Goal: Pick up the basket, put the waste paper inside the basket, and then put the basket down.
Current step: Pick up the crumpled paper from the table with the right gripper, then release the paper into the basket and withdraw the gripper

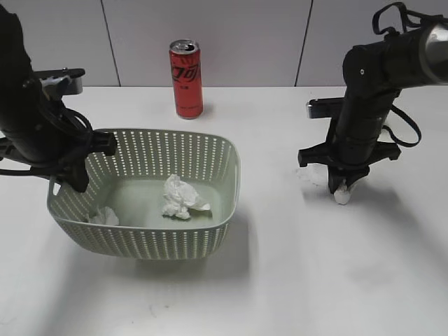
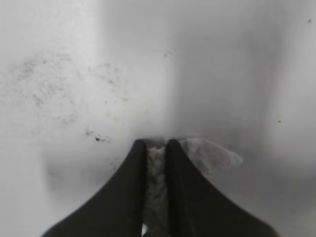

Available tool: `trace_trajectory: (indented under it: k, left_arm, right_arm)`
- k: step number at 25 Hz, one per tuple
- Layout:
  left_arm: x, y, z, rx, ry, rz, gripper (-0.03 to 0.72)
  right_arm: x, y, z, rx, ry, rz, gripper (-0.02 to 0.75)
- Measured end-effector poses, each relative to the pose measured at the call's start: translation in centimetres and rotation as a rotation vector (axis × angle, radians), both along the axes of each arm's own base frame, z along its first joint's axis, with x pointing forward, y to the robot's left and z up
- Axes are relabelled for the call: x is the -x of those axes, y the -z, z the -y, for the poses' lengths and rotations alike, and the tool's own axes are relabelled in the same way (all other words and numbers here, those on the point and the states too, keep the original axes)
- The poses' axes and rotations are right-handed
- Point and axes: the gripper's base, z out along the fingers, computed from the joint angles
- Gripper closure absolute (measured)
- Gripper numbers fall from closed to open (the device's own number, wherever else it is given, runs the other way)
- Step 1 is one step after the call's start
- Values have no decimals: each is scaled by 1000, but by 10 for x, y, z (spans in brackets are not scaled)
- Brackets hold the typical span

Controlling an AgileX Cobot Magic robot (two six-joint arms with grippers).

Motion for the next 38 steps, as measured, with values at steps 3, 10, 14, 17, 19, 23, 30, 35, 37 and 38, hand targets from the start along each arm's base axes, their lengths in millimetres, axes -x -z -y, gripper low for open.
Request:
trace_trajectory:
  k: [3, 10, 14, 17, 19, 23, 30, 35, 37, 38]
  left_arm:
    - [0, 0, 0, 0, 0, -1, 687]
    - [0, 0, 0, 0, 0, -1, 687]
    - [0, 0, 0, 0, 0, -1, 687]
    - [0, 0, 0, 0, 0, -1, 687]
    - [0, 0, 0, 1, -1, 1, 687]
    - [-1, 0, 0, 4, -1, 10, 687]
    - [-1, 0, 0, 6, -2, 14, 687]
    - [-1, 0, 1, 6, -2, 14, 687]
    - [-1, 0, 1, 6, -2, 14, 687]
    - [-1, 0, 1, 6, -2, 14, 687]
  right_arm:
    - [3, -13, -7, -18, -86, 33, 675]
    - [26, -143, -84, -269, -470, 382, 675]
    - [51, -177, -132, -396, -635, 515, 675]
    - [71, -177, -159, -430, -728, 526, 675]
    - [80, -169, -174, -434, -779, 501, 665]
    - [89, -140, -190, -403, -896, 409, 439]
    - [94, -112, -196, -380, -954, 283, 133]
    - [90, -119, -194, -344, -947, 275, 133]
    - [79, -134, -188, -281, -908, 289, 133]
    - [69, -144, -181, -235, -883, 306, 134]
